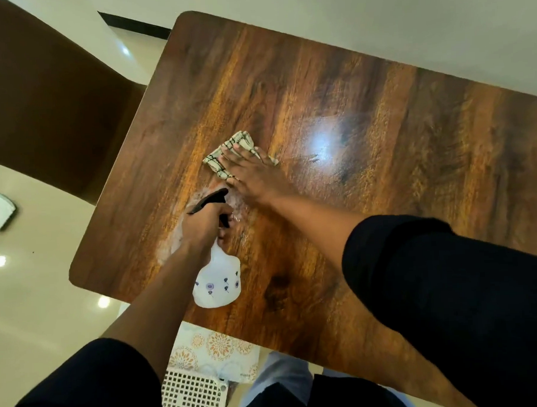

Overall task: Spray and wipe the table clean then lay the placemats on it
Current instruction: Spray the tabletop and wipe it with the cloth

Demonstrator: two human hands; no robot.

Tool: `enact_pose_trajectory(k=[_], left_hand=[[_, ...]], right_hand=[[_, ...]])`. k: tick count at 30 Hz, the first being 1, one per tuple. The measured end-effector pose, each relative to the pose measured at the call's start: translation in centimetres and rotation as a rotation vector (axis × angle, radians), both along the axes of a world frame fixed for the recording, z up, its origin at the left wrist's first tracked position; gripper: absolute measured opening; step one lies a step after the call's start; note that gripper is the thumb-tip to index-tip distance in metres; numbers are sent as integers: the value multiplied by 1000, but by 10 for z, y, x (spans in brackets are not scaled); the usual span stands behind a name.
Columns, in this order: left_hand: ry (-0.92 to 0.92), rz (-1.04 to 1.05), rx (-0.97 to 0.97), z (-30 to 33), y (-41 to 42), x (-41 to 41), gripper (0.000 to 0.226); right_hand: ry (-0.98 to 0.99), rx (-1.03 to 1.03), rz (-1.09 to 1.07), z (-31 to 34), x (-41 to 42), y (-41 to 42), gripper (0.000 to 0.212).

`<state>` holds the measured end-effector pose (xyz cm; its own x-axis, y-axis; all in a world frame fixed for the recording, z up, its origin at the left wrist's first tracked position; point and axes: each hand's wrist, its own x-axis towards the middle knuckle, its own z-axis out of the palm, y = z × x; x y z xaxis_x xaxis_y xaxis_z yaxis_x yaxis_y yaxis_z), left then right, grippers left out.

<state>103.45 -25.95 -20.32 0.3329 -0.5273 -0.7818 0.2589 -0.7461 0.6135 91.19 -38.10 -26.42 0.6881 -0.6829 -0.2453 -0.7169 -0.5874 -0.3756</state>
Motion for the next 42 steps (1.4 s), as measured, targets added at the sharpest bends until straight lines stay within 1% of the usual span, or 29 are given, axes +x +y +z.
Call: enact_pose_trajectory(k=[1, 2, 4, 5, 6, 8, 10, 11, 13, 16, 18, 21, 25, 27, 29, 31, 33, 35, 38, 39, 42], left_hand=[[5, 10, -7, 1, -2, -1, 54], [-8, 13, -15, 0, -4, -1, 42], [-47, -10, -34, 4, -8, -8, 18], [-49, -20, -47, 4, -9, -11, 11], [-48, -32, -60, 2, -11, -15, 10], [-63, -63, -67, 0, -15, -22, 15], [-52, -66, -53, -1, -18, -29, 8], [-42, -71, -46, 0, -20, -32, 8], [-27, -91, -33, 1, -21, -37, 9], [-6, -123, -17, 2, -20, -40, 14], [-1, -119, -16, 4, -17, -39, 13], [-20, -85, -25, 4, -9, -34, 12], [-46, -33, -6, 6, 3, -24, 12], [-69, -27, 4, 7, 9, -20, 11], [-93, -48, 2, 8, 16, -18, 12], [-91, -54, -2, 8, 22, -19, 14], [-84, -37, -2, 9, 28, -21, 14], [-69, -39, -3, 9, 32, -24, 13], [-54, -65, -17, 7, 40, -32, 7], [-50, -70, -23, 6, 42, -34, 9], [-38, -74, -35, 6, 51, -42, 9]], right_hand=[[3, -19, -17, -1, -11, -9, 58], [-7, -27, -70, 0, -23, -20, 58], [-43, -27, -245, 1, -52, -42, 58], [-50, -27, -334, 1, -67, -52, 58], [-51, -24, -429, 2, -83, -62, 58], [-53, -16, -645, 1, -119, -81, 57], [-40, -13, -871, -1, -154, -95, 55], [-23, -11, -953, -1, -168, -100, 55], [28, -14, -1018, 1, -183, -104, 57], [83, -13, -1019, 7, -172, -101, 58], [37, -7, -966, 11, -150, -89, 57], [-16, -28, -741, 10, -102, -50, 58], [-11, -18, -349, 9, -34, 24, 61], [-7, 1, -185, 8, -14, 61, 66], [-9, 7, -123, 6, -12, 82, 69], [-16, 22, -84, 7, -25, 80, 63], [-18, 38, -109, 9, -47, 69, 59], [-35, 50, -253, 8, -76, 57, 59], [-5, 40, -527, 5, -125, 40, 62], [6, 44, -611, 6, -142, 34, 62], [63, 54, -764, 9, -186, 23, 60]])
